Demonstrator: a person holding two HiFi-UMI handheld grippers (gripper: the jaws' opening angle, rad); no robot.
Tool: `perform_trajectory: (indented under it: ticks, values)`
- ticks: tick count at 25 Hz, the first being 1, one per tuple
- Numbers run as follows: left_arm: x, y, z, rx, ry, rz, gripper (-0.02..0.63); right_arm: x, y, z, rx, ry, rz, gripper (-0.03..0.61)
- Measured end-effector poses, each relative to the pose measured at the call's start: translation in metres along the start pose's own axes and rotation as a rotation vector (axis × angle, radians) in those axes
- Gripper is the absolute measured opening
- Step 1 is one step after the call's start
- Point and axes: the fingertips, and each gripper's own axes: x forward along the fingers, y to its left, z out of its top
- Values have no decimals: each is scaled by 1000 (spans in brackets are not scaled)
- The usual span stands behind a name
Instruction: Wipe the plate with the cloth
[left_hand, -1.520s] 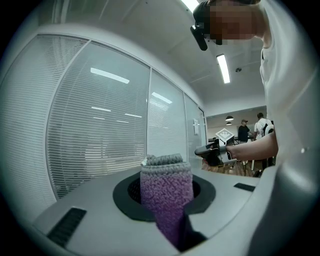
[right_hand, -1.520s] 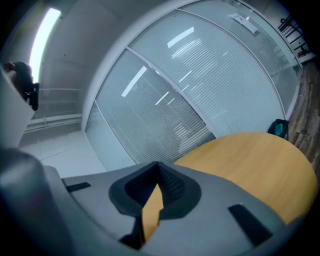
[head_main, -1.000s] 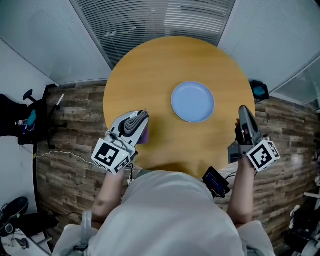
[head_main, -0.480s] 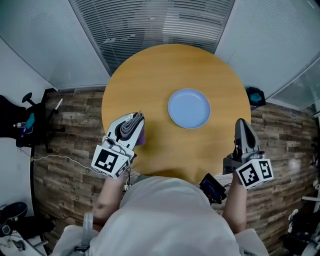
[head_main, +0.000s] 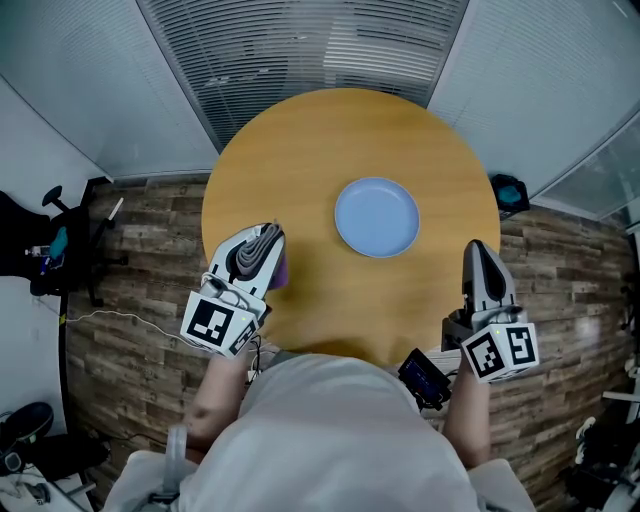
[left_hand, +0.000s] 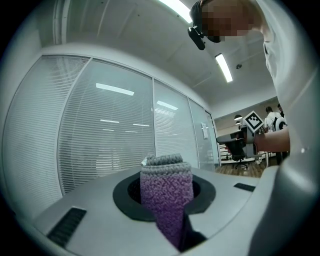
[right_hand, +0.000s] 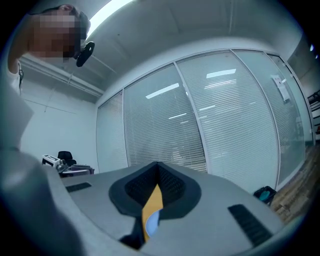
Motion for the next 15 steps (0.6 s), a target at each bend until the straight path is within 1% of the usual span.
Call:
perform_trajectory:
  ticks: [7, 15]
  values:
    - [-2, 3, -7, -12, 6, 3, 81, 0, 0, -10, -11, 23, -11, 18]
    - [1, 10, -8, -21, 6, 0, 81, 6, 4, -7, -32, 13, -7, 18]
